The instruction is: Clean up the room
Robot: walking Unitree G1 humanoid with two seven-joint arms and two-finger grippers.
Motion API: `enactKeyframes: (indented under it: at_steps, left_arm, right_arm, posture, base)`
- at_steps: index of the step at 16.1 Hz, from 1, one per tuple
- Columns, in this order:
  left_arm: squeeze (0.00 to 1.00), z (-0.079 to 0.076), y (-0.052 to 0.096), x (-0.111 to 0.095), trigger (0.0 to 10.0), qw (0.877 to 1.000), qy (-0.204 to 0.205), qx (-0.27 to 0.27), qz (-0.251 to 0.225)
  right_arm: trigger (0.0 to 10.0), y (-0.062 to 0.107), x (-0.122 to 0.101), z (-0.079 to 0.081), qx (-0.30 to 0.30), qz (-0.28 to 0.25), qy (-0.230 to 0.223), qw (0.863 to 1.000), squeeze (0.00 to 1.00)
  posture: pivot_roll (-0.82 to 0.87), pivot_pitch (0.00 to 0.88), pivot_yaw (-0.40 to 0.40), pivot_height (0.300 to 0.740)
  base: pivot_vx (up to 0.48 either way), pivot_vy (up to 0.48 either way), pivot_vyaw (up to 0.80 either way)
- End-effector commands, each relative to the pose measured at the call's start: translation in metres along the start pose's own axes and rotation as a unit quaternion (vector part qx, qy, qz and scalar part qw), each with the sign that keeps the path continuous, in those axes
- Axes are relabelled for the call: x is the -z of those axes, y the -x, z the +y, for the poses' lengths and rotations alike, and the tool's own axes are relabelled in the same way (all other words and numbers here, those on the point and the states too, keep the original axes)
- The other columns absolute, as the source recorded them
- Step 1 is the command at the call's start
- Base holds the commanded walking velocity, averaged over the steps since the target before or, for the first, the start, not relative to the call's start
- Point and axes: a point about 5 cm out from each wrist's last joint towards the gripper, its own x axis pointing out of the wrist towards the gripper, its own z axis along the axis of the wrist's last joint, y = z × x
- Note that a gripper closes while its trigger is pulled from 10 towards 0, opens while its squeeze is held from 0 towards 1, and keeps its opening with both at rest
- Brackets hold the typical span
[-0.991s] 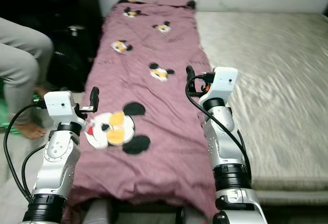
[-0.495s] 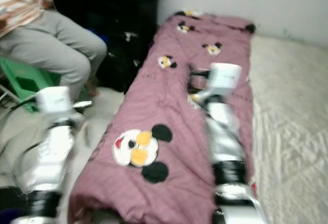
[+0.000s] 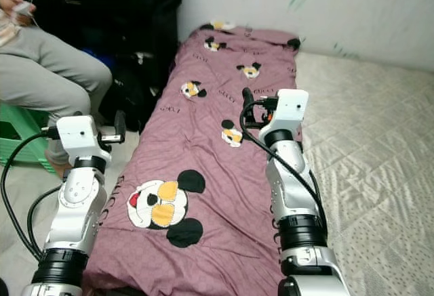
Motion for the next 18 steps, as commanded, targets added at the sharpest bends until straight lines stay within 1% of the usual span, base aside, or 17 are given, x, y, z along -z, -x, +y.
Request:
enactKeyframes:
  at_steps: [1, 5, 6, 8, 10, 15, 18]
  left_arm:
    - [0.0, -0.0021, 0.0014, 0.0014, 10.0, 1.0, 0.002, 0.008, 0.002]
    - [0.0, -0.0013, 0.0033, 0.0054, 10.0, 1.0, 0.008, 0.006, 0.014]
    - [0.0, -0.0012, 0.0033, 0.006, 10.0, 1.0, 0.008, 0.006, 0.015]
    - [0.0, -0.0024, 0.0031, 0.0062, 10.0, 1.0, 0.011, 0.013, 0.014]
    - [0.0, -0.005, 0.0038, 0.0063, 10.0, 1.0, 0.009, 0.019, 0.013]
    - [0.0, -0.0093, 0.0041, 0.0081, 10.0, 0.999, 0.01, 0.022, 0.021]
    - [0.0, -0.0088, 0.0038, 0.0079, 10.0, 1.0, 0.009, 0.02, 0.022]
  right_arm:
    - [10.0, -0.001, -0.0017, -0.0041, 0.007, 0.0, 0.005, 1.0, 0.0]
    - [10.0, -0.0025, 0.0001, -0.0029, 0.006, 0.005, 0.003, 1.0, 0.0]
    - [10.0, -0.0028, 0.0003, -0.0016, 0.001, 0.006, 0.011, 1.0, 0.0]
    - [10.0, -0.0025, 0.0004, 0.0015, -0.009, 0.004, 0.017, 1.0, 0.0]
    - [10.0, -0.0022, 0.0016, 0.0009, -0.008, 0.006, 0.018, 1.0, 0.0]
    - [10.0, -0.0031, 0.0033, 0.0, -0.003, 0.011, 0.018, 1.0, 0.0]
    - [10.0, -0.0032, 0.0039, 0.0003, -0.001, 0.012, 0.016, 1.0, 0.0]
  posture:
    - [-0.02, 0.0, -0.007, 0.74]
    - [-0.02, 0.0, -0.012, 0.74]
    - [-0.02, 0.0, -0.012, 0.74]
    - [-0.01, 0.0, -0.013, 0.74]
    - [-0.02, 0.0, -0.015, 0.74]
    - [-0.02, 0.0, -0.015, 0.74]
    - [-0.02, 0.0, -0.015, 0.74]
  base:
    - [0.0, 0.0, 0.0]
    - [0.0, 0.0, 0.0]
    - [0.0, 0.0, 0.0]
    - [0.0, 0.0, 0.64]
    - [0.0, 0.0, 0.7]
    - [0.0, 0.0, 0.0]
    - [-0.324, 0.0, 0.0]
